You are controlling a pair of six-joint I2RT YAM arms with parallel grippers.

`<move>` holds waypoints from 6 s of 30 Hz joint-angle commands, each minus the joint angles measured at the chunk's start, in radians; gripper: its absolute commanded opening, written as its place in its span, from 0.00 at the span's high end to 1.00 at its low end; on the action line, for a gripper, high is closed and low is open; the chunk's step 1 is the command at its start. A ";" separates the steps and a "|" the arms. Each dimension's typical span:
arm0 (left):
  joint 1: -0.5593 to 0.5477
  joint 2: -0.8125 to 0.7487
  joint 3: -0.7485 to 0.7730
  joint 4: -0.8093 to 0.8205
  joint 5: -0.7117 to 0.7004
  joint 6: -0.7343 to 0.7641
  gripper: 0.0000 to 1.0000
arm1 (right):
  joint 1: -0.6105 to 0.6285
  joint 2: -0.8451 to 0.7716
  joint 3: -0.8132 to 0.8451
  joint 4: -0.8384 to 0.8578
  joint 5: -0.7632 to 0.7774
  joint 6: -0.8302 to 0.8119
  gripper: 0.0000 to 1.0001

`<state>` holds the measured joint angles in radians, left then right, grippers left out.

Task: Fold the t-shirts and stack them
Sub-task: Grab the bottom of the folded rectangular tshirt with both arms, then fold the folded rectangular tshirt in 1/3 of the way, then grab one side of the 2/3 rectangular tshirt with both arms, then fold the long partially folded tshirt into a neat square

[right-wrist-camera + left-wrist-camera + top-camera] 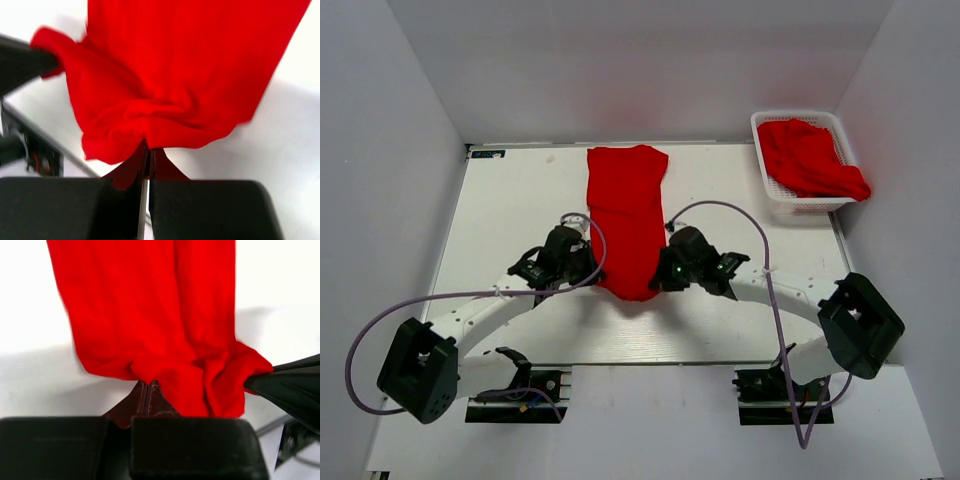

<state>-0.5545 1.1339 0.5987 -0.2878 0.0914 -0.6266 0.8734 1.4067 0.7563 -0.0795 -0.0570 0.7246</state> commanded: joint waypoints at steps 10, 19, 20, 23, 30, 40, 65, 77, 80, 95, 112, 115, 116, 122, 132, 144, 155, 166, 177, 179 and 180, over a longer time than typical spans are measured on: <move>0.090 0.188 0.291 0.026 -0.220 0.018 1.00 | -0.203 0.241 0.371 -0.078 -0.045 -0.188 1.00; 0.177 0.366 0.432 0.067 -0.191 0.050 1.00 | -0.298 0.373 0.564 -0.115 -0.124 -0.246 1.00; 0.194 0.377 0.432 0.076 -0.179 0.050 1.00 | -0.304 0.396 0.572 -0.123 -0.142 -0.251 1.00; 0.223 0.426 0.472 0.101 -0.150 0.073 1.00 | -0.323 0.439 0.620 -0.129 -0.179 -0.269 1.00; 0.266 0.575 0.587 0.114 -0.070 0.125 1.00 | -0.359 0.535 0.727 -0.146 -0.237 -0.286 1.00; 0.307 0.695 0.655 0.159 0.025 0.146 1.00 | -0.399 0.663 0.822 -0.118 -0.250 -0.254 1.00; 0.419 0.687 0.724 0.119 0.137 0.182 0.00 | -0.466 0.571 0.832 -0.072 -0.284 -0.300 0.10; 0.392 0.497 0.297 0.154 0.182 0.226 0.00 | -0.366 0.451 0.403 0.053 -0.388 -0.275 0.10; 0.392 0.497 0.286 0.145 0.156 0.226 0.00 | -0.340 0.463 0.371 0.066 -0.405 -0.255 0.10; 0.354 0.592 0.220 0.239 0.189 0.268 0.45 | -0.321 0.551 0.371 0.130 -0.383 -0.220 0.18; 0.275 0.446 0.112 0.276 0.284 0.213 1.00 | -0.312 0.404 0.211 0.147 -0.350 -0.237 1.00; 0.246 0.304 0.029 0.247 0.274 0.189 1.00 | -0.306 0.281 0.097 0.123 -0.307 -0.255 1.00; 0.246 0.265 -0.002 0.201 0.274 0.180 1.00 | -0.306 0.255 0.074 0.110 -0.305 -0.254 1.00; 0.191 -0.091 -0.060 -0.077 0.274 0.150 1.00 | -0.278 -0.104 -0.109 -0.101 -0.308 -0.263 1.00; 0.173 -0.249 0.110 -0.113 0.243 0.114 1.00 | -0.281 -0.316 0.047 -0.244 -0.215 -0.317 1.00; 0.194 0.056 0.410 -0.066 -0.091 0.074 1.00 | -0.320 -0.034 0.406 -0.198 -0.010 -0.343 1.00; 0.212 0.351 0.619 -0.076 -0.209 0.102 1.00 | -0.416 0.265 0.639 -0.223 -0.064 -0.375 1.00; 0.245 0.625 0.774 -0.065 -0.190 0.122 1.00 | -0.493 0.540 0.843 -0.253 -0.205 -0.367 1.00; 0.294 0.803 0.891 -0.030 -0.145 0.143 0.48 | -0.519 0.782 1.072 -0.287 -0.317 -0.384 0.95; 0.304 0.842 0.950 -0.031 -0.145 0.152 0.09 | -0.528 0.836 1.177 -0.293 -0.323 -0.370 0.65; 0.317 0.890 1.028 -0.053 -0.156 0.153 0.00 | -0.534 0.871 1.234 -0.299 -0.325 -0.355 0.42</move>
<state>-0.2703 1.9747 1.4929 -0.3397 -0.0433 -0.4900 0.3660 2.2185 1.8458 -0.3805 -0.3519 0.3668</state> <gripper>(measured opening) 0.881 0.372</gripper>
